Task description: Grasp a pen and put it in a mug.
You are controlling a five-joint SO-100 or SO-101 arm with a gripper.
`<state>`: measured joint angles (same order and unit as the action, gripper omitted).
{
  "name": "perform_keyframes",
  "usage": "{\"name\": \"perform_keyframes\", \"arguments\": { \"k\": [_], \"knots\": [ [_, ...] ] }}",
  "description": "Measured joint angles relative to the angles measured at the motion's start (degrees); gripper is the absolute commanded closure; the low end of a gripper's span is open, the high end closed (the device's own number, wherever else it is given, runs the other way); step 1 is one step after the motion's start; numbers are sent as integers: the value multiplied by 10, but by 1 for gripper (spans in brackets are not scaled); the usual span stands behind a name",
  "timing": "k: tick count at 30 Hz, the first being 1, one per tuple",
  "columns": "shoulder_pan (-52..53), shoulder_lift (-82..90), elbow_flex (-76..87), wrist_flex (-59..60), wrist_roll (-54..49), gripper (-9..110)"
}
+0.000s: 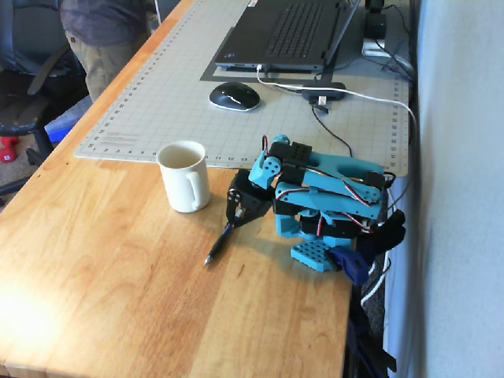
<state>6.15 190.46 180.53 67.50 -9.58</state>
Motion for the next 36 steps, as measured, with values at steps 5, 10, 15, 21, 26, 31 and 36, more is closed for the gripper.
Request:
{"name": "perform_keyframes", "arguments": {
  "k": [5, 10, 15, 21, 26, 31, 36],
  "knots": [
    [0, 0, 0, 0, 0, 101],
    [0, 0, 0, 0, 0, 101],
    [0, 0, 0, 0, 0, 101],
    [0, 0, 0, 0, 0, 101],
    [0, -6, -7, 0, 0, 101],
    [0, -109, -67, 0, 0, 101],
    [0, -221, -151, 0, 0, 101]
  ]
}}
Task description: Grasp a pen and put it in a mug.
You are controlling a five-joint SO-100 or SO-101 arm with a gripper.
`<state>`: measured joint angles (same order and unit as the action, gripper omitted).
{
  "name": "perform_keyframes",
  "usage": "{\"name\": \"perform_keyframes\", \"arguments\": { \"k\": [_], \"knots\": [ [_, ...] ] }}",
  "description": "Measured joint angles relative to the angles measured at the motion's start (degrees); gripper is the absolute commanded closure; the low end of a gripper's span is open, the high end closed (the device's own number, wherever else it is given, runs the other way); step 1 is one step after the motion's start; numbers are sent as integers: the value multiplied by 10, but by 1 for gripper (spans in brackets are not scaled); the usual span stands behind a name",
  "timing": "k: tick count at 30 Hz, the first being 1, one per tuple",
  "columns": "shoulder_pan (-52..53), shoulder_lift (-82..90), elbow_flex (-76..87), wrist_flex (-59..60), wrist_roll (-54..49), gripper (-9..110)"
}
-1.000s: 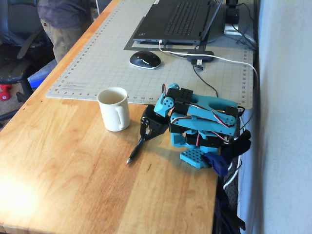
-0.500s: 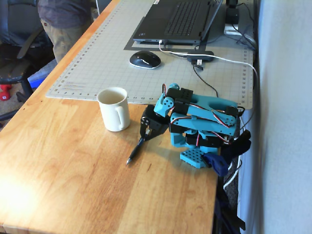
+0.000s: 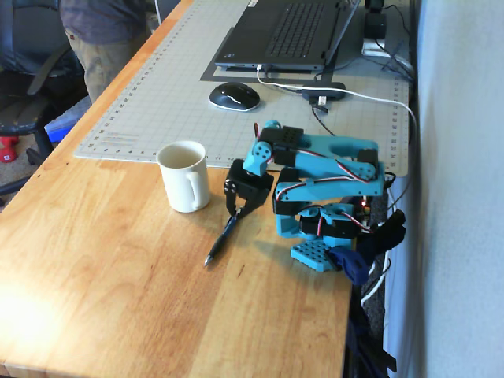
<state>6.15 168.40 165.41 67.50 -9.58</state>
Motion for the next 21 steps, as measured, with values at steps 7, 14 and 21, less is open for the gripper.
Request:
{"name": "perform_keyframes", "arguments": {
  "k": [7, 14, 21],
  "knots": [
    [6, -143, -84, 0, 5, 92],
    [27, -269, -112, 0, 96, 86],
    [27, -372, -119, -50, 131, 86]
  ]
}}
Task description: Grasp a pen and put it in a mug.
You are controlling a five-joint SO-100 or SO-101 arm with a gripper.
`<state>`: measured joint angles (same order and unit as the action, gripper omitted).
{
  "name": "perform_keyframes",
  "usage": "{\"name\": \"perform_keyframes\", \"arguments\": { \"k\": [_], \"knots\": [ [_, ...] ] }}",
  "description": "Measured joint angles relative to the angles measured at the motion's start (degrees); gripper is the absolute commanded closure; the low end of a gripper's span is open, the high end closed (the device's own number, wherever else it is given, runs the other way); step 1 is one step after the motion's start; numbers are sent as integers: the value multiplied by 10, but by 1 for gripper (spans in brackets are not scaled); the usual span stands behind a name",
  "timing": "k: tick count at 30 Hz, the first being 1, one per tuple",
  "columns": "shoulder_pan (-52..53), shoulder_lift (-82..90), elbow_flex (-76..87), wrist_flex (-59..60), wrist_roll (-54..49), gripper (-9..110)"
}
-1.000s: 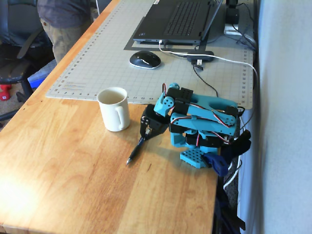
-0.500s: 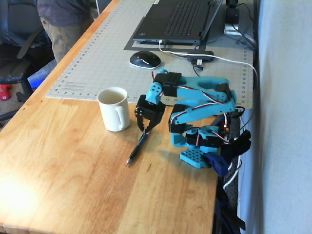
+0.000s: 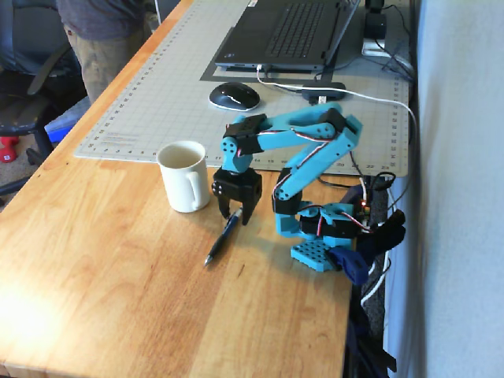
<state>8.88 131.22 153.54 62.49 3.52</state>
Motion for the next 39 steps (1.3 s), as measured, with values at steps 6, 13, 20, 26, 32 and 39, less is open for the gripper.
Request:
{"name": "perform_keyframes", "arguments": {
  "k": [6, 13, 20, 26, 32, 39],
  "knots": [
    [0, -43, -7, -63, 3, 86],
    [0, -51, -9, -99, 3, 86],
    [0, -62, -9, -105, 3, 86],
    [0, -113, -9, -105, 3, 86],
    [0, -133, -21, -105, 3, 86],
    [0, -133, -22, -105, 3, 86]
  ]
}}
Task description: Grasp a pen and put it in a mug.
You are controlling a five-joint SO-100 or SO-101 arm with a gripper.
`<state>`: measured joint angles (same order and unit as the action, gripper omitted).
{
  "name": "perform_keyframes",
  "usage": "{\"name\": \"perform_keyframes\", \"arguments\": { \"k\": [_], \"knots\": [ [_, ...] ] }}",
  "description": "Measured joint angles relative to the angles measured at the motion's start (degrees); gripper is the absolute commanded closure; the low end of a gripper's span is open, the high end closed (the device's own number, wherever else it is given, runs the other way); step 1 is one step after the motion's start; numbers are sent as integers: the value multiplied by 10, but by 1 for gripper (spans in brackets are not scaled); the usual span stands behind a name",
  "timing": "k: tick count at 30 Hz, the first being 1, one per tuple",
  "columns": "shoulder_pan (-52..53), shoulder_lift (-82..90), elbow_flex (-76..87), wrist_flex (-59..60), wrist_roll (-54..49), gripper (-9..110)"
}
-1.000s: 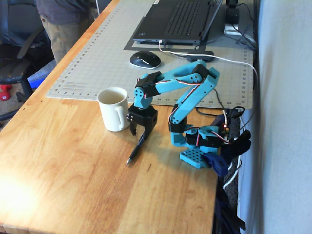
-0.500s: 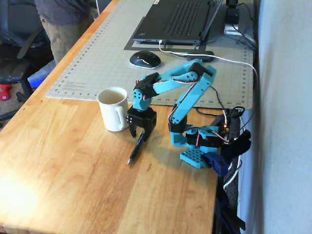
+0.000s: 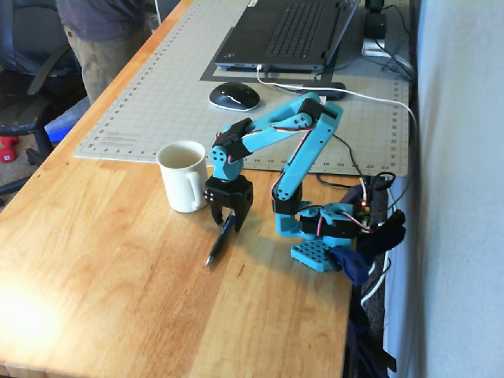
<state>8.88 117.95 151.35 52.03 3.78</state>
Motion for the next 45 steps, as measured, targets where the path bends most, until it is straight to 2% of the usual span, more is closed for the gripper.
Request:
{"name": "perform_keyframes", "arguments": {
  "k": [11, 20, 31, 45],
  "knots": [
    [0, 0, 0, -3, 0, 102],
    [0, -1, 0, -71, 1, 101],
    [-43, 27, 27, -77, 1, 101],
    [-99, 185, 114, -77, 1, 101]
  ]
}}
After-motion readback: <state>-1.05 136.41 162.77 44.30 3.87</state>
